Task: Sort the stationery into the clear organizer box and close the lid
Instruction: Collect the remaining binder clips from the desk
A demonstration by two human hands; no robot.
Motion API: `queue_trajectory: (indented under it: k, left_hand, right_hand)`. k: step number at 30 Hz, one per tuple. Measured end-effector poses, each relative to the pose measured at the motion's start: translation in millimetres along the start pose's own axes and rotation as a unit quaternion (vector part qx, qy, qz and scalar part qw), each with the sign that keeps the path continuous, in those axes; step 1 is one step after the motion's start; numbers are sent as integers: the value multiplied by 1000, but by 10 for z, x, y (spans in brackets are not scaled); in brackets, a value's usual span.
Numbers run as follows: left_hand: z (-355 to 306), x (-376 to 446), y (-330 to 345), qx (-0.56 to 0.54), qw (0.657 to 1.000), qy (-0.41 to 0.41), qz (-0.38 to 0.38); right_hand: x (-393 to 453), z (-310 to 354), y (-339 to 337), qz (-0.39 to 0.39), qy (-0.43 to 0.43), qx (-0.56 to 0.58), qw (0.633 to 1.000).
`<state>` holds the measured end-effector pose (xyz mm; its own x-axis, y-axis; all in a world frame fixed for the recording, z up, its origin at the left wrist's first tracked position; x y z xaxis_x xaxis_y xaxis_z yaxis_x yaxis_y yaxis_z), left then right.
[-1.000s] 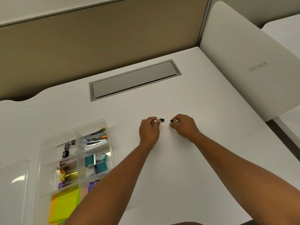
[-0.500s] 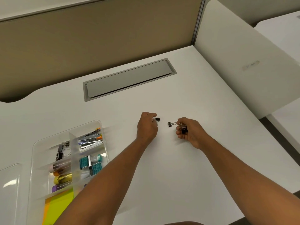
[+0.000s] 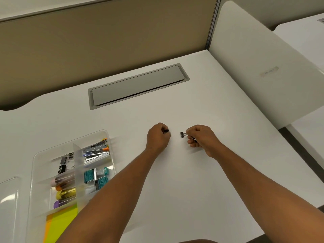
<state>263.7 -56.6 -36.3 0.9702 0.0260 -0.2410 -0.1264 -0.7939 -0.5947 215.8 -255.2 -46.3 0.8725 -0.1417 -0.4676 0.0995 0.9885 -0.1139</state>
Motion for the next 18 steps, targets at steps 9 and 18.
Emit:
queue_trajectory:
  k: [9,18]
  left_hand:
    - [298,-266,-76,-242,962,-129,10]
    - [375,-447,-146,-336,925,-169,62]
  right_hand:
    - [50,193,128,-23,-91,-258,962]
    - [22,225,211,-38,-109,-365,924]
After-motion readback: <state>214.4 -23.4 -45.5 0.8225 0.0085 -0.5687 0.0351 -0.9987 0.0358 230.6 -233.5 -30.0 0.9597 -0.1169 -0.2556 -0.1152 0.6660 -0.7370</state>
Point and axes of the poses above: each hand's wrist, its own x-axis towards the middle knuckle, its own y-axis out of the palm, z = x × y, the point moved 10 cm from there along x, towards the middle knuckle, and after that the axes turned 4 degrees about -y, right-handed, at the moved point
